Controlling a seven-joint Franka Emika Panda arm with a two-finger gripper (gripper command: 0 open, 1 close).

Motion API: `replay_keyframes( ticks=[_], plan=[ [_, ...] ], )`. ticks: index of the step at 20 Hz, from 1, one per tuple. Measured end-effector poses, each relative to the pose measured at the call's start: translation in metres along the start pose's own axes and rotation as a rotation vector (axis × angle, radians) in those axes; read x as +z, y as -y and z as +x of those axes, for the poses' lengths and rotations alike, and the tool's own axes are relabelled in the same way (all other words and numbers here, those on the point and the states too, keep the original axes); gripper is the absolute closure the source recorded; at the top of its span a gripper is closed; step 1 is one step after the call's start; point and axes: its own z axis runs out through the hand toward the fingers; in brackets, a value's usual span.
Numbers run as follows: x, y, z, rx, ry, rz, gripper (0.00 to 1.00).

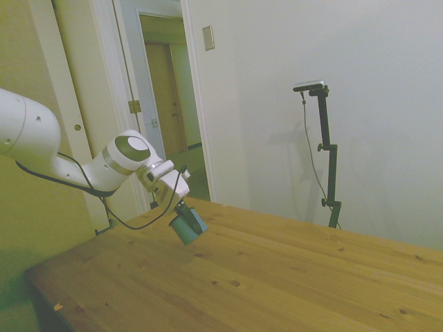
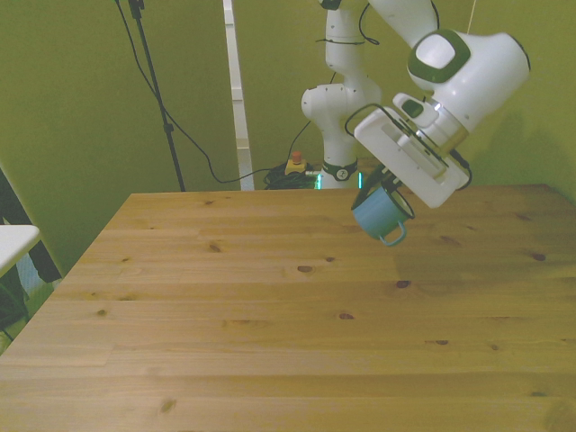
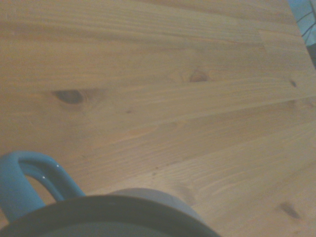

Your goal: Flip the mug upright

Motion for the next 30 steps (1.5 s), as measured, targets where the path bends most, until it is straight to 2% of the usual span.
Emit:
replay_keyframes(
  ticks=[4,7,11,14,20,27,28,30],
  plan=[
    [0.039,0.015,0.025,0.088,0.140,0.084,1.00],
    [0.066,0.038,0.030,0.119,0.265,0.170,1.00],
    [0.079,0.064,0.035,0.122,0.389,0.297,1.00],
    [0.100,0.073,0.047,0.106,0.460,0.358,1.00],
    [0.137,0.082,0.060,0.095,0.525,0.380,1.00],
    [0.139,0.088,0.057,0.077,0.524,0.381,1.00],
    [0.138,0.089,0.056,0.075,0.524,0.381,0.00],
    [0.137,0.089,0.055,0.071,0.527,0.378,0.00]
  ],
)
